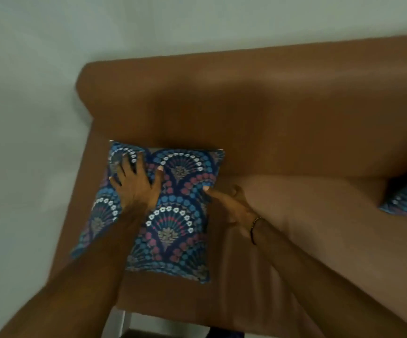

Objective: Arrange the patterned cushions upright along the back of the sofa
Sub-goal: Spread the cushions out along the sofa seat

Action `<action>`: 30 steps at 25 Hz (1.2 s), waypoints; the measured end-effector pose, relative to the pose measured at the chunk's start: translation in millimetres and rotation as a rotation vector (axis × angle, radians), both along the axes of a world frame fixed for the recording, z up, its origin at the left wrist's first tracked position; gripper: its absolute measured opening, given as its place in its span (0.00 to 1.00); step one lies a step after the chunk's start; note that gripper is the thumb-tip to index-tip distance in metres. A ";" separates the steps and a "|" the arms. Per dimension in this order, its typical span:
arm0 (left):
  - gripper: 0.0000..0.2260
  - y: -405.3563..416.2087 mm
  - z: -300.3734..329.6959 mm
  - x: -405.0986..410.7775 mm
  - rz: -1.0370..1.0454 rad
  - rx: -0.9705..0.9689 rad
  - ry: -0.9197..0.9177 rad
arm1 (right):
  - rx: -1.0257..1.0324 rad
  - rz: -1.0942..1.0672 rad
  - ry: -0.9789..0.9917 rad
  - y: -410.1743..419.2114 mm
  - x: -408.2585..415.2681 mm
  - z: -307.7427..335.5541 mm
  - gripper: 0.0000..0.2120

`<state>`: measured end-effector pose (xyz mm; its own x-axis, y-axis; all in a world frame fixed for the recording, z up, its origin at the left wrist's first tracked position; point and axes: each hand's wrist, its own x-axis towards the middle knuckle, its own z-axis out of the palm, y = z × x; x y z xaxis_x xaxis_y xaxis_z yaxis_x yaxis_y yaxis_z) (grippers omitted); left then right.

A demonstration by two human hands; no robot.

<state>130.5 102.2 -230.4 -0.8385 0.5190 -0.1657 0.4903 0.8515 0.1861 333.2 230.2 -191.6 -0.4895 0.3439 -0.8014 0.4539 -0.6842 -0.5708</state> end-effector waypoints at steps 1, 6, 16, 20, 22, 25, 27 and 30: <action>0.38 -21.5 1.4 -26.4 0.055 0.005 -0.019 | -0.037 0.042 -0.001 -17.3 -24.3 -11.6 0.40; 0.53 -89.0 -0.2 -95.7 0.501 0.373 -0.435 | -0.093 0.029 0.069 -58.3 -80.5 -26.5 0.16; 0.31 13.4 44.3 37.0 0.281 0.770 -0.808 | 0.283 -0.228 0.114 74.4 74.6 -0.8 0.39; 0.33 85.9 13.6 117.0 0.171 0.791 -0.915 | 0.446 -0.243 0.014 144.9 149.9 7.6 0.35; 0.30 108.9 -10.6 134.6 0.159 0.778 -0.914 | 0.465 -0.250 -0.028 167.7 172.0 -16.1 0.36; 0.23 123.6 -52.0 150.8 0.090 0.668 -0.883 | 0.385 -0.286 -0.061 174.9 187.3 -50.8 0.43; 0.19 112.0 -73.4 151.7 0.046 0.569 -0.790 | 0.181 -0.294 -0.118 149.4 188.1 -63.5 0.37; 0.27 78.1 -84.8 128.8 -0.086 0.403 -0.518 | 0.044 -0.288 -0.352 93.7 178.6 -79.5 0.47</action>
<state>259.3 180.3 -315.2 -0.6557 0.6863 -0.3149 0.3149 0.6275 0.7121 511.7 323.9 -271.0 -0.0697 0.4632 -0.8835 0.4204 -0.7895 -0.4471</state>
